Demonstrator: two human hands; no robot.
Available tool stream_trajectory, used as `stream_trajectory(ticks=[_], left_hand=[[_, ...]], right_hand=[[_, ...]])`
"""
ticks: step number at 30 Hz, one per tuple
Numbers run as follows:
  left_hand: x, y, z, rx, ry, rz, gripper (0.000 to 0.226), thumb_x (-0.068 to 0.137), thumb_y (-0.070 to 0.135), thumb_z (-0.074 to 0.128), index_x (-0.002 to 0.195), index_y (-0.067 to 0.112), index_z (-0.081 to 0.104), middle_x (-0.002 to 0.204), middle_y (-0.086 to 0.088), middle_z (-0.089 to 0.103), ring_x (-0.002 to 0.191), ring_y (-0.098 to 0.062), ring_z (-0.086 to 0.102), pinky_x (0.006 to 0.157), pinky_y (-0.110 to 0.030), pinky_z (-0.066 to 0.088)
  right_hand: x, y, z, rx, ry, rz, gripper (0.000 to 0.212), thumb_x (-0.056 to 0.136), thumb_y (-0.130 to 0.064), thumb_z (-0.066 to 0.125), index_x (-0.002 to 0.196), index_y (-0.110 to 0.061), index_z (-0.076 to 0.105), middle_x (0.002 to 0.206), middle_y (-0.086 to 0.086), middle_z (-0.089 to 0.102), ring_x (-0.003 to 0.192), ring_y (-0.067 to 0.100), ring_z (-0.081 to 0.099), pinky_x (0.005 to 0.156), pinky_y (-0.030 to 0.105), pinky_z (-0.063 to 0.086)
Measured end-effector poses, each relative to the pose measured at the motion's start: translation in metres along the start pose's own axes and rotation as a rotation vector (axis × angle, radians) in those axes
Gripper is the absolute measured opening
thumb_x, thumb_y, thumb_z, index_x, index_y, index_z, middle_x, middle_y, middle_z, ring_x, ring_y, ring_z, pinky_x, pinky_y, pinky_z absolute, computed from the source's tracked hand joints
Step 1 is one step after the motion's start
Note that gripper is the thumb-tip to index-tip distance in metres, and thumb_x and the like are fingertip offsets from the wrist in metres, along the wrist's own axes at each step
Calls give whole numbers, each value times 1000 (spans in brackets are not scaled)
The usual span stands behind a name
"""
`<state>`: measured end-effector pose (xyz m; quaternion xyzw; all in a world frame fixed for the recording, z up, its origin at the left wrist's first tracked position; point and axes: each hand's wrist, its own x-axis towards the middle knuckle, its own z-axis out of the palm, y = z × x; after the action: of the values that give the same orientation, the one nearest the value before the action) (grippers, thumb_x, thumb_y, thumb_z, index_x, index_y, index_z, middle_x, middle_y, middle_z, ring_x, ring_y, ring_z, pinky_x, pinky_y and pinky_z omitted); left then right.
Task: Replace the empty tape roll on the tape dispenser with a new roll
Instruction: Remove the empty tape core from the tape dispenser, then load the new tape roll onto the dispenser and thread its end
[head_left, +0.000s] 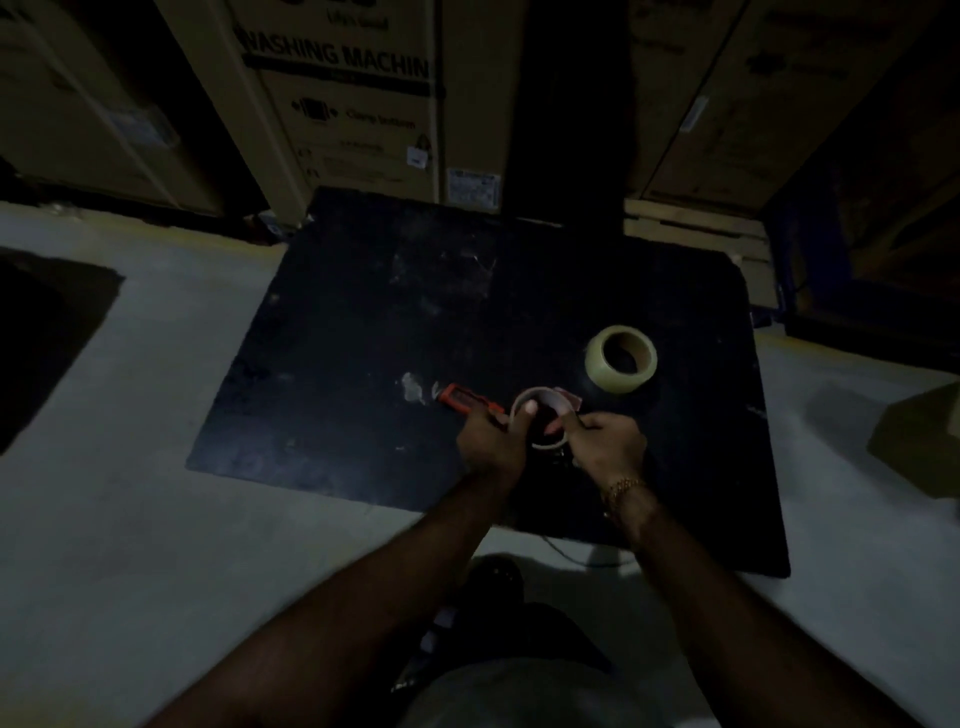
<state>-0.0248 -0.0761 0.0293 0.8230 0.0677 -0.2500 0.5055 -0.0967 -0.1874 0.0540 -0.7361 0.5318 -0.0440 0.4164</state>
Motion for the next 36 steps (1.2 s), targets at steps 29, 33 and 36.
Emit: stream_trajectory(ticks=[29, 33, 36], left_hand=[[158, 2, -146, -270, -121, -56, 34, 97, -4, 66, 128, 11, 66, 108, -3, 75, 87, -7, 71, 71, -17, 60], [169, 2, -153, -259, -169, -105, 36, 98, -1, 68, 126, 19, 57, 106, 3, 71, 91, -7, 69, 75, -18, 61], [175, -1, -154, -199, -155, -122, 39, 96, 2, 71, 132, 10, 60, 128, -5, 71, 114, -21, 70, 101, -38, 59]], right_hand=[[46, -156, 189, -48, -313, -57, 33, 91, -27, 72, 122, -14, 73, 117, 9, 77, 106, 27, 73, 92, 37, 61], [47, -162, 203, -121, -362, -130, 36, 93, -27, 70, 125, -10, 70, 123, 11, 75, 111, 28, 70, 95, 39, 59], [51, -162, 209, -132, -373, -118, 34, 94, -25, 70, 124, -7, 69, 122, 13, 75, 112, 31, 70, 96, 42, 58]])
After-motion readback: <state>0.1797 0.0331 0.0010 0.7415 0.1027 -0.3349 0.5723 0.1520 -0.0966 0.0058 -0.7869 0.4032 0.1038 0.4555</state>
